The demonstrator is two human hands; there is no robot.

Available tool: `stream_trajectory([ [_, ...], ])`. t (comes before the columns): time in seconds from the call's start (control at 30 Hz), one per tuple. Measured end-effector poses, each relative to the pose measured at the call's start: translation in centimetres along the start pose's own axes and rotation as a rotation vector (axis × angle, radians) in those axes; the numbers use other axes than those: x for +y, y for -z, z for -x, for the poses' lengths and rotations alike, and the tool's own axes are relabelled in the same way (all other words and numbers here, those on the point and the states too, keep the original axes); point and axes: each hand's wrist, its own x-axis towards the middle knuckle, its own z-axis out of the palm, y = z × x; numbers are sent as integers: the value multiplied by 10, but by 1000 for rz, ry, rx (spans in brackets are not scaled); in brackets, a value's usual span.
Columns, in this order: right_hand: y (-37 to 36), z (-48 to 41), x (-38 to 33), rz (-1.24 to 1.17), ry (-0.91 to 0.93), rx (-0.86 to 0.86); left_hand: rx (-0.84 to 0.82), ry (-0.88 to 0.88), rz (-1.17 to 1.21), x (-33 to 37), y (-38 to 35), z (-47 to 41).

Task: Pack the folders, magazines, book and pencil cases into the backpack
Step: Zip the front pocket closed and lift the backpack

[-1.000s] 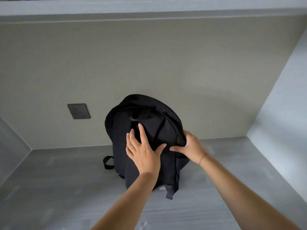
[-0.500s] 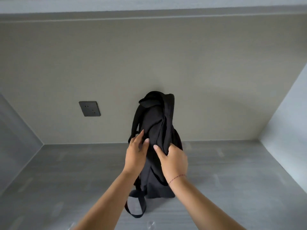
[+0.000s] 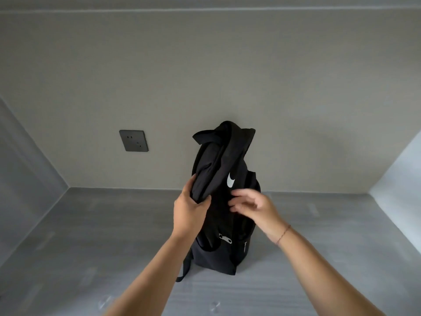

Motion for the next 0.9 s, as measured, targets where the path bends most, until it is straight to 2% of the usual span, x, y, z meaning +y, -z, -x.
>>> stream_trajectory([
  [0.07,14,-15,4,11,21,215,-45,-6,-2,-3,2,-4],
  [0.17,38,-35,2,33,45,336,-178,74,93,-3,13,-16],
  [0.23,54,-46,1,125,47,316,-261,138,150,-2,25,-26],
  [0.37,70,-68,-7,202,34,149,-366,172,105,-3,47,-53],
  [0.6,93,-112,-20,113,-67,-8,-471,168,33,-2,66,-98],
  [0.73,95,-121,-6,172,-140,-80,-374,162,41,-3,64,-129],
  [0.9,75,-135,7,243,-153,223,-155,125,17,-4,45,-170],
])
